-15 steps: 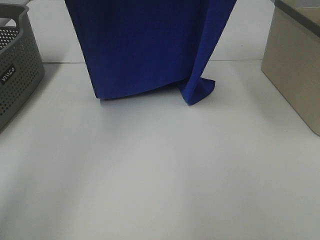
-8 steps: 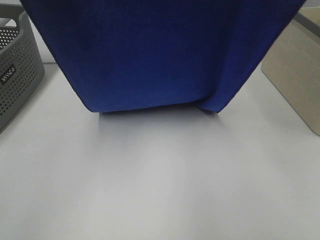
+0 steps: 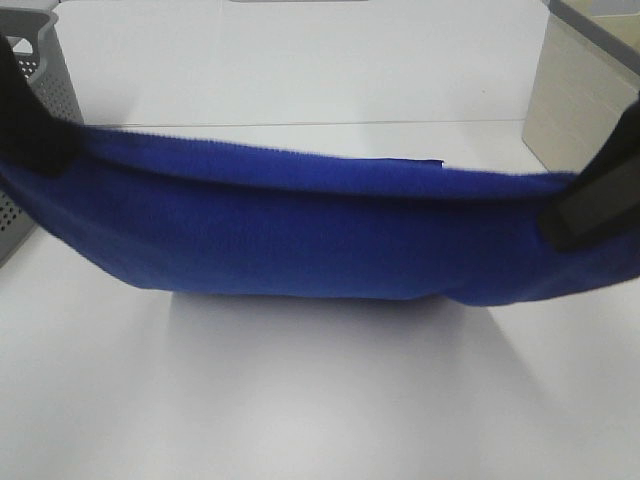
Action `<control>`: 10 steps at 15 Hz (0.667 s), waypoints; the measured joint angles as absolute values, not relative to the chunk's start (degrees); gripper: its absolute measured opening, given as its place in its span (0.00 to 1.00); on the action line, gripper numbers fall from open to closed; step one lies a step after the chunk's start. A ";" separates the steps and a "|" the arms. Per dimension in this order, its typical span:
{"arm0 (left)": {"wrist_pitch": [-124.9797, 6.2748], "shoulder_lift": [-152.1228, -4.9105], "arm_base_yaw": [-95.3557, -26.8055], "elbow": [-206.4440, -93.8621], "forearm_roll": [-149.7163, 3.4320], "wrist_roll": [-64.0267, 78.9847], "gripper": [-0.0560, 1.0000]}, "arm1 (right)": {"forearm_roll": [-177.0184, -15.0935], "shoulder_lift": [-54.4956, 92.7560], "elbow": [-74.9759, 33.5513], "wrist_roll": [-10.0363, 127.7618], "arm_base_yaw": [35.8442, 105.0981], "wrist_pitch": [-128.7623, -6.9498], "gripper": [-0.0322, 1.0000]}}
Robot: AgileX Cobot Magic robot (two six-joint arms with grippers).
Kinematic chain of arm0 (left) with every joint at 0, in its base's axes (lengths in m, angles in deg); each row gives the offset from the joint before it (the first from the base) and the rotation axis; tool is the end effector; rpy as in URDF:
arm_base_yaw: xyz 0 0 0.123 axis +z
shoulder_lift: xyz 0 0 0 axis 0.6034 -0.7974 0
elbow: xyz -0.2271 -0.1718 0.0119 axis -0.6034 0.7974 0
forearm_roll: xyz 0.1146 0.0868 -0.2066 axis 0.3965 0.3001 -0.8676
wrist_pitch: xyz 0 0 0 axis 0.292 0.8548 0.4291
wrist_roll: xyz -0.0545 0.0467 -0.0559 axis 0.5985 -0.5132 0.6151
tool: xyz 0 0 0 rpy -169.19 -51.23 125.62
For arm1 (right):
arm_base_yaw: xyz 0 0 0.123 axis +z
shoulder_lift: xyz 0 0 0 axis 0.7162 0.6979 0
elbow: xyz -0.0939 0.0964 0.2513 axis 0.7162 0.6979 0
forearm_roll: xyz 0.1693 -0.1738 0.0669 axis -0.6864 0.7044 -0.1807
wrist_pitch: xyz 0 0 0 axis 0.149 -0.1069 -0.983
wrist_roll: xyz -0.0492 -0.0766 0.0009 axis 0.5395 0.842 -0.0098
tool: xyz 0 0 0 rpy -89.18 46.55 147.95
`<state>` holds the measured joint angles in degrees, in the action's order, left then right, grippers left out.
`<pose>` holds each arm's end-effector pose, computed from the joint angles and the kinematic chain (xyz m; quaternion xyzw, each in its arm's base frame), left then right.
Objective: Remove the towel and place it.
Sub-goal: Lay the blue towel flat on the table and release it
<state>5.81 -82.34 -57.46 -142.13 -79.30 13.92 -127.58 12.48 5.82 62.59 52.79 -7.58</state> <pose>0.2307 -0.1159 0.3468 0.3652 0.8987 -0.1562 0.1862 0.1887 0.0779 0.3151 -0.1914 0.9196 0.3046 0.1579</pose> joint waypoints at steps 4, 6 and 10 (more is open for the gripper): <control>5.75 -82.05 -57.46 -131.01 -84.80 15.07 0.05 | -127.64 12.43 14.30 56.34 52.79 -7.64 0.05; 5.63 -82.05 -57.63 -124.65 -86.97 17.19 0.05 | -128.84 12.31 20.49 54.51 52.79 -7.64 0.05; 5.23 -81.99 -64.96 -117.89 -86.52 18.85 0.05 | -128.33 12.31 27.31 52.62 52.79 -7.64 0.05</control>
